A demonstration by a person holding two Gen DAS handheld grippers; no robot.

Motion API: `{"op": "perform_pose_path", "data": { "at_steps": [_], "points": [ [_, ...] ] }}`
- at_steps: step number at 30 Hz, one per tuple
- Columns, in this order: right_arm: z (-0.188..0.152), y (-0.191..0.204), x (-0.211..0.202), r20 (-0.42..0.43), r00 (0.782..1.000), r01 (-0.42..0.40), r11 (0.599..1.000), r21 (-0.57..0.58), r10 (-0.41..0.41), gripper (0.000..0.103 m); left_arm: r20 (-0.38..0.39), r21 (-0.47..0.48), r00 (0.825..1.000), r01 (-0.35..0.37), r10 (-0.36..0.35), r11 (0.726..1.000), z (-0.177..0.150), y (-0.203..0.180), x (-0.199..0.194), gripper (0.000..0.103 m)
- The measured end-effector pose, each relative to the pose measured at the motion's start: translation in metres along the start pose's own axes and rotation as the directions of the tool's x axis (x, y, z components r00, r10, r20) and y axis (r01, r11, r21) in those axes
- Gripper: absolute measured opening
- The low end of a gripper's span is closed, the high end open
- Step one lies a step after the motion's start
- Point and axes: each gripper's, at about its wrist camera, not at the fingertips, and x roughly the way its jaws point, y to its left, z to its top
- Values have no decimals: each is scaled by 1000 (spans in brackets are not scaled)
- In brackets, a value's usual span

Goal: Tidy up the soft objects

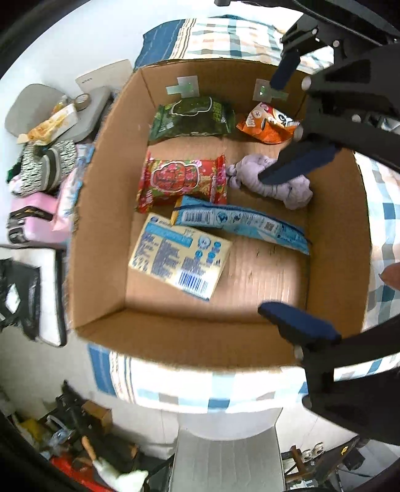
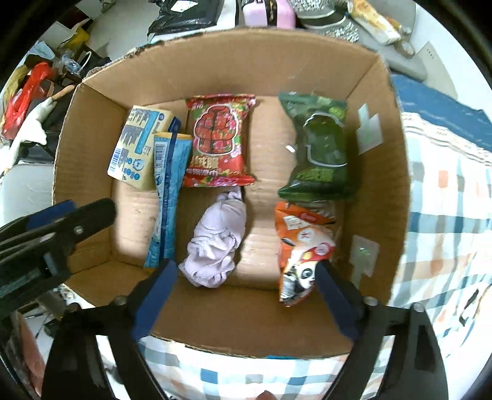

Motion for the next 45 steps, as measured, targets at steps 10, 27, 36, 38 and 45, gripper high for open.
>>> {"op": "perform_pose_path", "data": {
  "at_steps": [10, 27, 36, 38, 45],
  "points": [
    [-14, -8, -27, 81, 993, 83, 997, 5, -83, 103, 110, -26, 992, -66, 68, 998, -14, 5, -20, 100],
    [-44, -16, -68, 162, 984, 68, 997, 25, -71, 103, 227, -35, 969, -96, 101, 995, -53, -12, -67, 101],
    [-94, -20, -145, 304, 951, 46, 998, 30, -53, 103, 362, -30, 924, -118, 121, 993, -99, -26, -139, 101],
    [-108, -18, -162, 340, 939, 46, 999, 20, -50, 103, 388, -30, 913, -128, 129, 991, -110, -29, -154, 101],
    [-158, -14, -218, 444, 893, 74, 997, 16, -74, 103, 447, -22, 885, -136, 131, 990, -146, -36, -199, 101]
  ]
}}
